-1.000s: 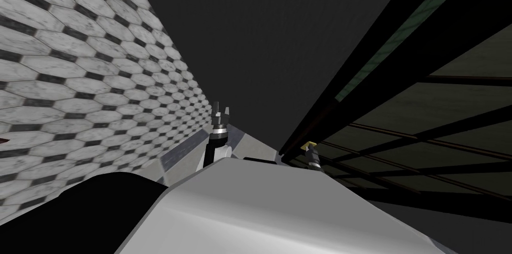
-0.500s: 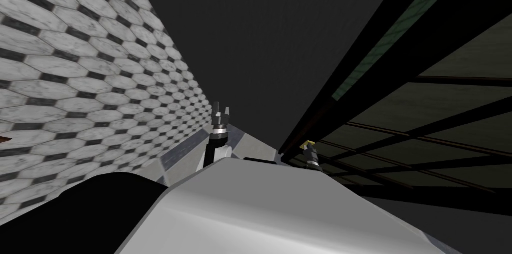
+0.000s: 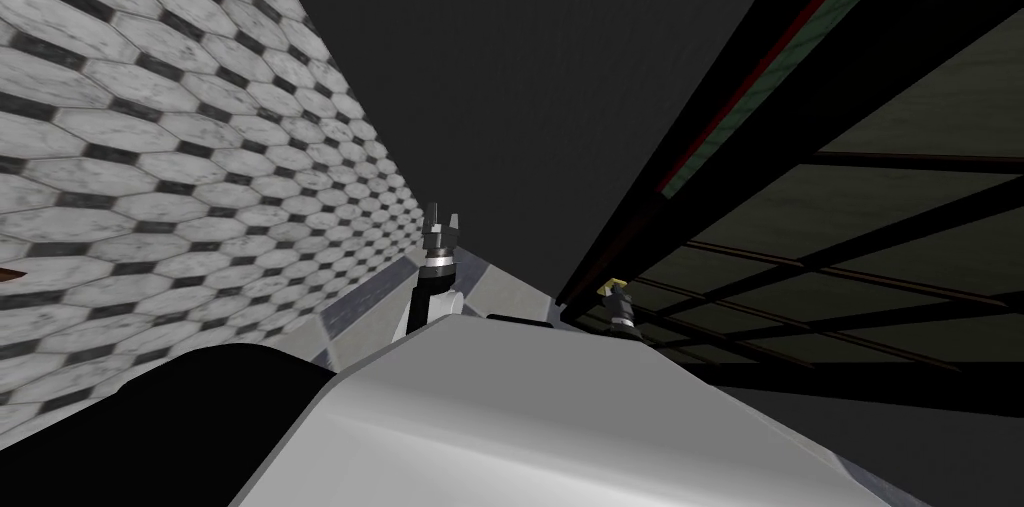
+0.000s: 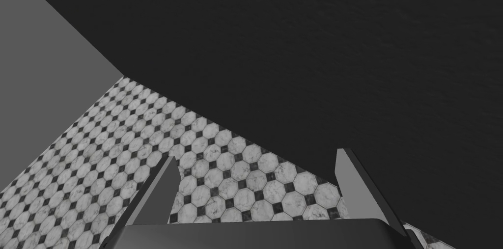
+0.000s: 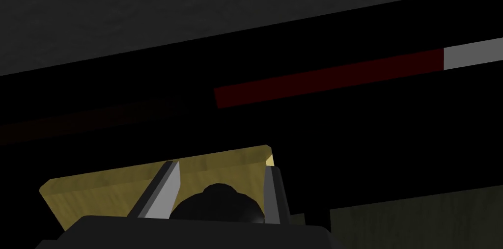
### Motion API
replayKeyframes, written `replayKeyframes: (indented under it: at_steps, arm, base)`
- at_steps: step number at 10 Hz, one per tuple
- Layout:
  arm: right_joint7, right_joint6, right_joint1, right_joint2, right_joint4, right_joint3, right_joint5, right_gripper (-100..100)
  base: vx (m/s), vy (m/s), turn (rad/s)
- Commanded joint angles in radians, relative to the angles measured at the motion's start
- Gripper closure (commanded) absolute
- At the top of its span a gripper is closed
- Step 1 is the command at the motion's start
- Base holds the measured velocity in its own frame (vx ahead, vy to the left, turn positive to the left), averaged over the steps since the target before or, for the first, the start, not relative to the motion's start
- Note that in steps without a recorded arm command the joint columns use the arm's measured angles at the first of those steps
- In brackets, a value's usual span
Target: Pull the door open
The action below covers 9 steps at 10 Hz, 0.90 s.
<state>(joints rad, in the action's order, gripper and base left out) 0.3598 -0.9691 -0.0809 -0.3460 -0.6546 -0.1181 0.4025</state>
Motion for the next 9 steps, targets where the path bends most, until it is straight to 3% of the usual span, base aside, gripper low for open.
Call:
replayKeyframes:
  at_steps: [1, 9]
  arm:
    - [0.050, 0.003, 0.007, 0.001, 0.015, -0.009, 0.005, 100]
    - [0.225, 0.010, 0.032, 0.002, 0.023, -0.039, 0.017, 100]
  base:
    - [-0.031, -0.006, -0.016]
    - [-0.031, -0.008, -0.009]
